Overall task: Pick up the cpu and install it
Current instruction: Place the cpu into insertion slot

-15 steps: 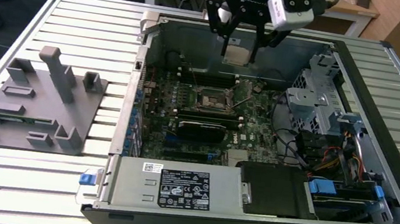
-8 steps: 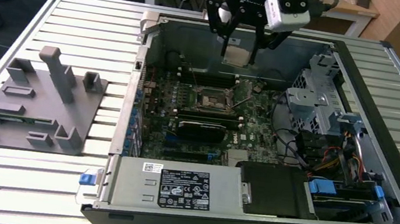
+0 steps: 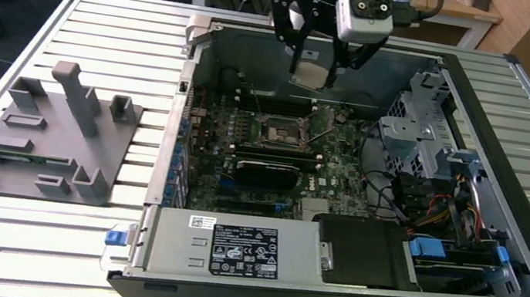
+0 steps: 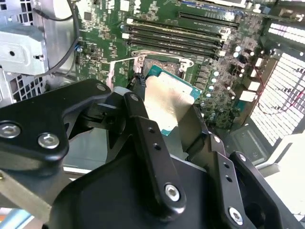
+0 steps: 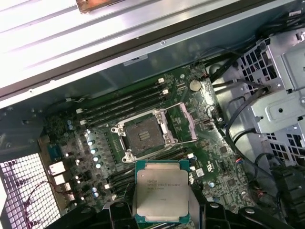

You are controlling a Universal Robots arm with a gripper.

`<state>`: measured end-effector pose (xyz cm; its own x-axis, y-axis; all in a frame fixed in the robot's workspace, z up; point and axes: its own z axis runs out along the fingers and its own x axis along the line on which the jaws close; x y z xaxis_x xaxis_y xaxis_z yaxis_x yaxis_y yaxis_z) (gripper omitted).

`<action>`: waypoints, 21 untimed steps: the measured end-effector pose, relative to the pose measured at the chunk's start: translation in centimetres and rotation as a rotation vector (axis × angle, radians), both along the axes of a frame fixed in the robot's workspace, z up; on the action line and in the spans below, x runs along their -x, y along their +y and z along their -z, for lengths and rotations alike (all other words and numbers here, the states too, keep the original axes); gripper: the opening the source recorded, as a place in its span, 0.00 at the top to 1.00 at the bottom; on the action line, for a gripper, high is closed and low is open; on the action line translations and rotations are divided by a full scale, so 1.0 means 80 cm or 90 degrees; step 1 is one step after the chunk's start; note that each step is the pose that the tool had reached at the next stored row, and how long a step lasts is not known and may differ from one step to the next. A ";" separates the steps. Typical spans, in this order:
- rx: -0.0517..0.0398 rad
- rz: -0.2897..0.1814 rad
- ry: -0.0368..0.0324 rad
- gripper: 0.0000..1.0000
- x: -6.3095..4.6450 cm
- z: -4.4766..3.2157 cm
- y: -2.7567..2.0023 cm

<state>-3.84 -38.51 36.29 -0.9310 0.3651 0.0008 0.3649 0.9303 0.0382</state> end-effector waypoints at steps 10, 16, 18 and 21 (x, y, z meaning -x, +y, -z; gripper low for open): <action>0.0014 0.053 0.0000 0.47 0.001 0.0014 0.0000; 0.0019 0.077 0.0000 0.47 0.004 0.0029 -0.0001; 0.0020 0.088 -0.0001 0.47 0.005 0.0032 0.0000; 0.0022 0.106 -0.0002 0.47 0.007 0.0036 0.0000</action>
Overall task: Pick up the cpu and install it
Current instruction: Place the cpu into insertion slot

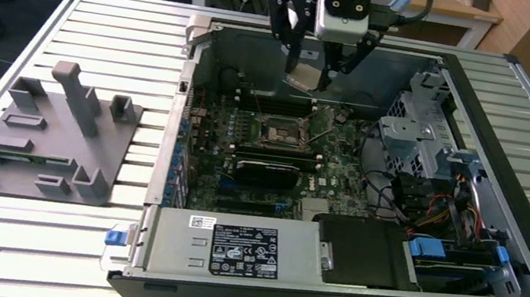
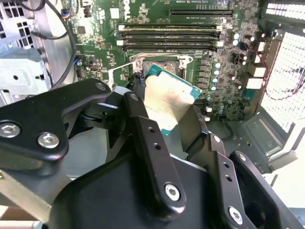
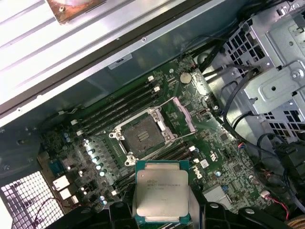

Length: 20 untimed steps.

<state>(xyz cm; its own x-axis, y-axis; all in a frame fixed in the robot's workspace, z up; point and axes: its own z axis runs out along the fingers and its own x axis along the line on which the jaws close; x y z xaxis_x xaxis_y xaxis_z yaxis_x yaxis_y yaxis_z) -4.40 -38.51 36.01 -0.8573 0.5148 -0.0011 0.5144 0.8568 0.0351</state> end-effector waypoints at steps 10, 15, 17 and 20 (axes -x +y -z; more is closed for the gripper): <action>0.0003 0.064 -0.0001 0.47 0.007 0.0010 0.0000; 0.0003 0.105 -0.0001 0.47 0.008 0.0016 0.0000; 0.0002 0.123 -0.0001 0.47 0.009 0.0019 0.0001; 0.0003 0.149 -0.0001 0.47 0.009 0.0024 0.0000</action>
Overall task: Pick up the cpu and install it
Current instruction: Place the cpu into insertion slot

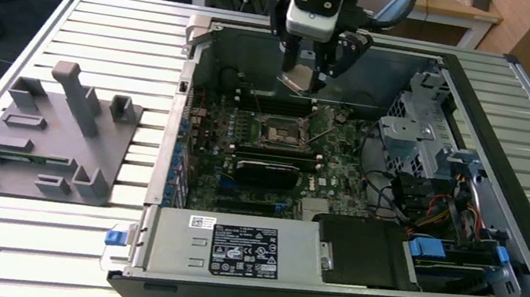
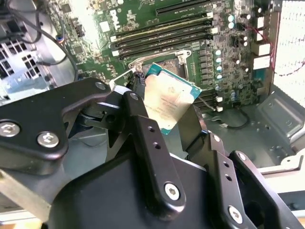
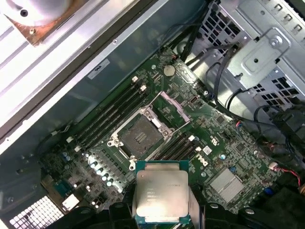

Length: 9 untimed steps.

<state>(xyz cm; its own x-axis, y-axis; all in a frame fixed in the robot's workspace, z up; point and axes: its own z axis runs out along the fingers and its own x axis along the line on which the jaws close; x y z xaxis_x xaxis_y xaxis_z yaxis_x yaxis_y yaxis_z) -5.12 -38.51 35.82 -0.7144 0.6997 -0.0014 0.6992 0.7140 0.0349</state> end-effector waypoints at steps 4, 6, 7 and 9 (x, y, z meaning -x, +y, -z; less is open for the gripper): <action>0.0001 0.033 0.0000 0.47 0.000 0.0007 0.0000; 0.0002 0.054 0.0000 0.47 0.000 0.0011 0.0000; 0.0002 0.065 0.0000 0.47 0.000 0.0012 0.0000; 0.0003 0.086 0.0000 0.47 0.000 0.0015 0.0000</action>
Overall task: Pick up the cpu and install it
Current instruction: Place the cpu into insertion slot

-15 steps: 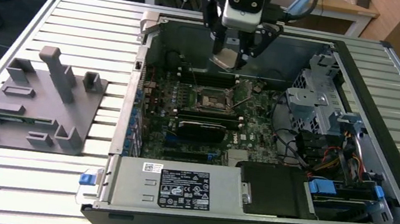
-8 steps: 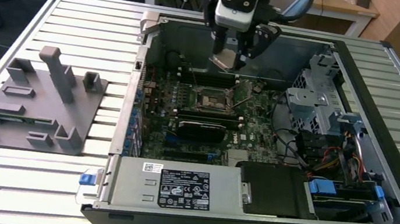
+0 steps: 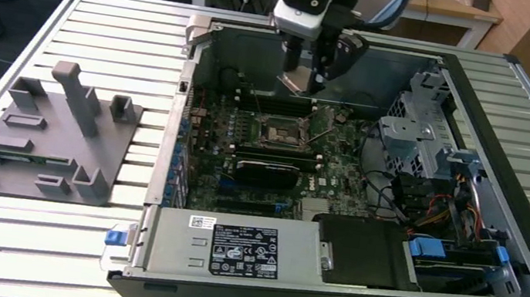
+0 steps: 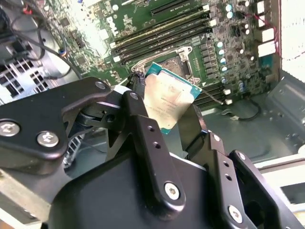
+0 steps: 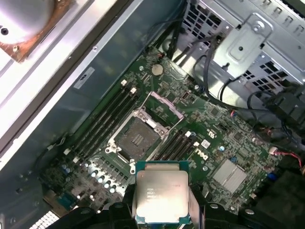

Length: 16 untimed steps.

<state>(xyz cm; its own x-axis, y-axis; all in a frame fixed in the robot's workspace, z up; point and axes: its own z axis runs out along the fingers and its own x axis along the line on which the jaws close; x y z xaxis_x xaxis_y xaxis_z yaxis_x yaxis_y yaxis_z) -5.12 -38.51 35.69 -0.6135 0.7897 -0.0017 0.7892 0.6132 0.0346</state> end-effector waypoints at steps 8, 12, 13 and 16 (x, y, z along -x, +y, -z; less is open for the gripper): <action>0.0000 0.085 0.0000 0.47 0.000 0.0012 0.0000; 0.0001 0.128 0.0000 0.47 0.000 0.0017 0.0000; 0.0001 0.140 0.0000 0.47 0.000 0.0019 0.0000; 0.0001 0.174 0.0000 0.47 0.000 0.0024 0.0000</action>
<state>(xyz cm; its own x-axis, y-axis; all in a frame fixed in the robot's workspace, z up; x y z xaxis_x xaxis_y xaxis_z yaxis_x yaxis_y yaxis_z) -5.12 -38.50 35.50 -0.3774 0.9260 -0.0017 0.9255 0.3773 0.0346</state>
